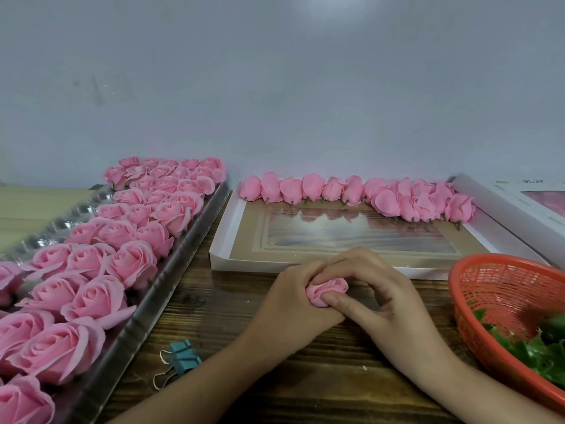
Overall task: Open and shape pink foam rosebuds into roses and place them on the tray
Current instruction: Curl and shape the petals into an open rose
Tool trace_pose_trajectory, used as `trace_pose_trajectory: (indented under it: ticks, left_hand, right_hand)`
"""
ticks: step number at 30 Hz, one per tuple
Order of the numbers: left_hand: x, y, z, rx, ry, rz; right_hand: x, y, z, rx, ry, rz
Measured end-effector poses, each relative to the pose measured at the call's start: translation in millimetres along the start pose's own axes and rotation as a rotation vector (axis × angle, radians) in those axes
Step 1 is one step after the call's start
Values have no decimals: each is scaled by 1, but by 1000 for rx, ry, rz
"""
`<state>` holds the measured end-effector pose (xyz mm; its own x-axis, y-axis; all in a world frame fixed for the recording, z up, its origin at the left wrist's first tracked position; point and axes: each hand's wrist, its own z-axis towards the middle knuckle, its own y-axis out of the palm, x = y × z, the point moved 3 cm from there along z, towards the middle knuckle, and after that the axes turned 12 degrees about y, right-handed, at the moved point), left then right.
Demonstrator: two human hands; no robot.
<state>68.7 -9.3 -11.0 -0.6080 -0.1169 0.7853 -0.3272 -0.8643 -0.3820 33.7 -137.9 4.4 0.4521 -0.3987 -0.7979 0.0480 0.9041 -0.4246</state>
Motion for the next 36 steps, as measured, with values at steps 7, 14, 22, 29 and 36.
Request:
trace_pose_trajectory:
  ticks: [7, 14, 22, 29, 36]
  left_hand:
    - [-5, 1, 4, 33, -42, -24]
    - [0, -6, -2, 187, 29, 36]
    - [4, -5, 0, 140, 94, 68]
    - [7, -3, 1, 126, 90, 55]
    - [8, -3, 0, 131, 79, 33]
  right_hand:
    - [4, 0, -4, 57, 71, 65]
    - [9, -1, -4, 112, 120, 150]
    - [11, 1, 0, 59, 166, 110]
    - [10, 1, 1, 62, 176, 145]
    - [9, 1, 1, 62, 170, 139]
